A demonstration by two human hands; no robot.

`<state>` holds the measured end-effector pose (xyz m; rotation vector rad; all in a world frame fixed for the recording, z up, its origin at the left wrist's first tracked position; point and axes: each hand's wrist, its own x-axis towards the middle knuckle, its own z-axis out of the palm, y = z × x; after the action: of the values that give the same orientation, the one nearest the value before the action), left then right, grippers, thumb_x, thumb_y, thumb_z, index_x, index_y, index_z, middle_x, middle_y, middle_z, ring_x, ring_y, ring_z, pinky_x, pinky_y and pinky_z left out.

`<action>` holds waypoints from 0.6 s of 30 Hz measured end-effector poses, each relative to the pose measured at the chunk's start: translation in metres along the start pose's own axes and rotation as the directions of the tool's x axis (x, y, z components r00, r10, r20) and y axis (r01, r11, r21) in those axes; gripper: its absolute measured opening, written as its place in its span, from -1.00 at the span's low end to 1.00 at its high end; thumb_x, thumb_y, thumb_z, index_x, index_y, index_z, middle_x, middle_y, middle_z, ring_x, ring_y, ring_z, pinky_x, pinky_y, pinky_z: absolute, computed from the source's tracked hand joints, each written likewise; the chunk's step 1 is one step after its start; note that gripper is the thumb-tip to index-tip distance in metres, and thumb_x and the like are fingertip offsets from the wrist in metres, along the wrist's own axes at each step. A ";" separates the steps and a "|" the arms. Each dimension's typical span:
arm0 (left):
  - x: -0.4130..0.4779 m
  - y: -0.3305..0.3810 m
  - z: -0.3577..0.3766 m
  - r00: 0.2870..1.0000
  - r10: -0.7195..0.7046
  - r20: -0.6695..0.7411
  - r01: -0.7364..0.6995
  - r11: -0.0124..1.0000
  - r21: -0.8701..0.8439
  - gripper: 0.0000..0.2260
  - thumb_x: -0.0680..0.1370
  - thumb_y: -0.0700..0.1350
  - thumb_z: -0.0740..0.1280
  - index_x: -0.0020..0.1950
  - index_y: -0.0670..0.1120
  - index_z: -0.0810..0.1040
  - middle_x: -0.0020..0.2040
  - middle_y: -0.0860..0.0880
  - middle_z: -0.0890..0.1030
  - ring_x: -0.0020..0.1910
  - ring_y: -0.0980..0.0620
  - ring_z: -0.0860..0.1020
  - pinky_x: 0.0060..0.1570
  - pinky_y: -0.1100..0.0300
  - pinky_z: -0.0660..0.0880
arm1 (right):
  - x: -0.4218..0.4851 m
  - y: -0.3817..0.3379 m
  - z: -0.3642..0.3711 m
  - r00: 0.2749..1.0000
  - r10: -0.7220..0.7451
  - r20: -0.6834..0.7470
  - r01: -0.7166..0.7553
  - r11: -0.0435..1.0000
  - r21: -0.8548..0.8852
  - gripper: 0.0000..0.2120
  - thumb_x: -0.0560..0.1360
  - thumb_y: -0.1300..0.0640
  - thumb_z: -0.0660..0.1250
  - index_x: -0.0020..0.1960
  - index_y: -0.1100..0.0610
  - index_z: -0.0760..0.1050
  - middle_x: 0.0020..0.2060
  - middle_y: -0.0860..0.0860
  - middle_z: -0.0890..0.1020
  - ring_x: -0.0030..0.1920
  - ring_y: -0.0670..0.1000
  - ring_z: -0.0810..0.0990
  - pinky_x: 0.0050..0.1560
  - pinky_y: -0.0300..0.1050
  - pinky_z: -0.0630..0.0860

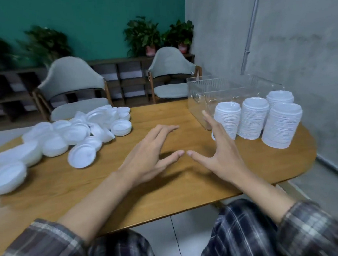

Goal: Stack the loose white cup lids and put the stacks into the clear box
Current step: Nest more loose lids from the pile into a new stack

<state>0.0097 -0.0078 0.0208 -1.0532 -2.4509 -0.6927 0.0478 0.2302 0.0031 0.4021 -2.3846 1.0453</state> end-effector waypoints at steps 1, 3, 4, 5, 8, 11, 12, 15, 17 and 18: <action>-0.009 -0.009 -0.009 1.000 -0.025 -0.013 0.026 1.000 0.016 -0.45 0.67 0.22 0.31 0.59 0.03 0.31 0.45 0.12 0.40 0.43 0.18 0.41 0.35 0.30 0.37 | 0.006 -0.007 0.012 1.000 -0.014 0.020 0.013 1.000 0.018 -0.02 0.47 -0.15 0.56 0.67 -0.21 0.00 0.59 -0.19 0.25 0.56 -0.26 0.20 0.42 -0.52 0.07; -0.027 -0.027 -0.026 0.996 -0.075 -0.045 0.077 0.996 0.053 -0.45 0.66 0.23 0.31 0.58 0.03 0.33 0.45 0.11 0.42 0.43 0.15 0.41 0.38 0.27 0.36 | 0.019 -0.021 0.035 0.998 -0.039 0.051 0.037 0.998 0.043 -0.04 0.48 -0.14 0.55 0.67 -0.22 0.02 0.55 -0.22 0.27 0.53 -0.30 0.22 0.38 -0.57 0.07; -0.035 -0.036 -0.034 0.993 -0.099 -0.066 0.104 0.992 0.071 -0.45 0.66 0.24 0.31 0.58 0.03 0.33 0.45 0.11 0.43 0.43 0.13 0.42 0.41 0.20 0.37 | 0.026 -0.028 0.046 0.997 -0.050 0.066 0.046 0.997 0.055 -0.05 0.48 -0.14 0.55 0.66 -0.23 0.03 0.52 -0.25 0.28 0.50 -0.34 0.23 0.35 -0.58 0.08; -0.044 -0.046 -0.041 0.988 -0.128 -0.087 0.136 0.987 0.085 -0.45 0.65 0.25 0.31 0.57 0.04 0.34 0.45 0.11 0.43 0.44 0.10 0.42 0.43 0.12 0.38 | 0.032 -0.035 0.057 0.995 -0.060 0.082 0.055 0.996 0.067 -0.07 0.48 -0.13 0.55 0.66 -0.23 0.05 0.49 -0.27 0.29 0.46 -0.40 0.23 0.33 -0.59 0.08; -0.071 -0.073 -0.059 0.963 -0.230 -0.143 0.247 0.962 0.115 -0.46 0.64 0.28 0.29 0.55 0.07 0.36 0.47 0.12 0.42 0.44 0.04 0.42 0.48 -0.04 0.36 | 0.051 -0.053 0.091 0.988 -0.092 0.121 0.079 0.992 0.102 -0.13 0.50 -0.11 0.54 0.65 -0.20 0.11 0.46 -0.25 0.34 0.41 -0.45 0.24 0.35 -0.57 0.10; -0.096 -0.096 -0.073 0.927 -0.304 -0.220 0.342 0.926 0.159 -0.44 0.63 0.30 0.26 0.55 0.04 0.39 0.53 0.08 0.39 0.52 0.02 0.36 0.54 -0.12 0.29 | 0.068 -0.069 0.126 0.978 -0.118 0.173 0.098 0.987 0.124 -0.17 0.51 -0.10 0.52 0.64 -0.19 0.15 0.49 -0.21 0.35 0.46 -0.29 0.28 0.45 -0.35 0.17; -0.103 -0.104 -0.077 0.914 -0.328 -0.240 0.371 0.914 0.164 -0.44 0.63 0.30 0.27 0.54 0.03 0.40 0.54 0.07 0.38 0.53 0.01 0.36 0.54 -0.10 0.29 | 0.073 -0.073 0.137 0.974 -0.130 0.187 0.107 0.986 0.130 -0.18 0.51 -0.09 0.52 0.64 -0.17 0.17 0.49 -0.20 0.36 0.46 -0.28 0.28 0.43 -0.40 0.14; -0.122 -0.128 -0.082 0.867 -0.426 -0.257 0.468 0.873 0.133 -0.43 0.60 0.27 0.34 0.53 0.03 0.39 0.57 0.06 0.33 0.56 0.02 0.32 0.53 -0.02 0.33 | 0.087 -0.080 0.172 0.961 -0.165 0.220 0.137 0.981 0.138 -0.24 0.50 -0.03 0.54 0.60 -0.07 0.27 0.47 -0.16 0.37 0.42 -0.30 0.28 0.33 -0.60 0.06; -0.131 -0.143 -0.080 0.832 -0.497 -0.244 0.533 0.840 0.106 -0.40 0.58 0.26 0.39 0.54 0.05 0.37 0.59 0.05 0.29 0.58 0.04 0.28 0.54 0.00 0.31 | 0.096 -0.081 0.194 0.954 -0.171 0.245 0.139 0.980 0.142 -0.28 0.50 -0.02 0.54 0.57 -0.03 0.32 0.46 -0.13 0.39 0.42 -0.25 0.31 0.34 -0.57 0.09; -0.133 -0.149 -0.079 0.815 -0.529 -0.237 0.560 0.824 0.088 -0.38 0.56 0.26 0.42 0.54 0.05 0.37 0.60 0.05 0.28 0.59 0.05 0.27 0.54 0.02 0.30 | 0.101 -0.082 0.204 0.952 -0.169 0.257 0.135 0.980 0.144 -0.31 0.50 -0.02 0.54 0.55 -0.01 0.36 0.44 -0.11 0.41 0.41 -0.22 0.34 0.35 -0.54 0.12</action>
<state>-0.0042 -0.2166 -0.0278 -0.1824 -2.5766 -0.7165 -0.0655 0.0169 -0.0107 0.8071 -2.4788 1.1326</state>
